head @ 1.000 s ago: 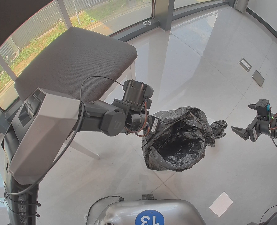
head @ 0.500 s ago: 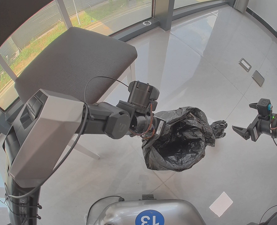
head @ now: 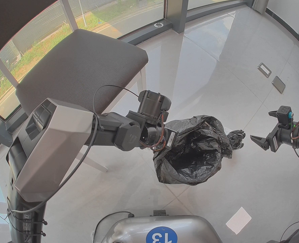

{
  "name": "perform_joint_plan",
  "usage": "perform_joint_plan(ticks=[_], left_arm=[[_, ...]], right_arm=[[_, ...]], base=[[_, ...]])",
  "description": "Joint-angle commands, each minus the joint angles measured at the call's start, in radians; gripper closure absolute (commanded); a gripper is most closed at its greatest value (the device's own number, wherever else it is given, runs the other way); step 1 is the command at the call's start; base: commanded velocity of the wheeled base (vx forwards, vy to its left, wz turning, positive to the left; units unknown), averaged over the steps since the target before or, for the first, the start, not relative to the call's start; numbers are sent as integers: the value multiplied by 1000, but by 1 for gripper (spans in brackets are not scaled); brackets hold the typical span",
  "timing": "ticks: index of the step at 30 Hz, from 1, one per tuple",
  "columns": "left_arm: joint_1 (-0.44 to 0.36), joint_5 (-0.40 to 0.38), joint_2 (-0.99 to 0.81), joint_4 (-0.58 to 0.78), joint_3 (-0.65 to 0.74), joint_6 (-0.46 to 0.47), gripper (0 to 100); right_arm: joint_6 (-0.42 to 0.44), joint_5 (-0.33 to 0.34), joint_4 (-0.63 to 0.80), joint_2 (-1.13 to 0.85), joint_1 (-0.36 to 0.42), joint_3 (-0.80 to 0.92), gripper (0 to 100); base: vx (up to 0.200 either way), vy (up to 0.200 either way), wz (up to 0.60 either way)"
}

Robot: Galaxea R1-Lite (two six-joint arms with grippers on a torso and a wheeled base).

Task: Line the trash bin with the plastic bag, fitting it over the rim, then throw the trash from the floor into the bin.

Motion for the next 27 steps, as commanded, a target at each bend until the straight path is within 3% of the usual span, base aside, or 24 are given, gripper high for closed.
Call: perform_joint_plan(ticks=[1,9,15,27], left_arm=[[5,3,9,1,-5,-3,100],[18,23,7,-2,-10,-18,100],[36,41,7,-2,-74,-116,100],[88,65,4,-2,-85,-130,100]], right_arm=[[0,-1,-1,6,1,-2,0],[0,-1,-1,11,1,-2,0],[0,-1,-1,11,1,0,0],[-3,1,-1,11,1,6,0]], base=[[0,0,0],[0,0,0],[0,0,0],[0,0,0]])
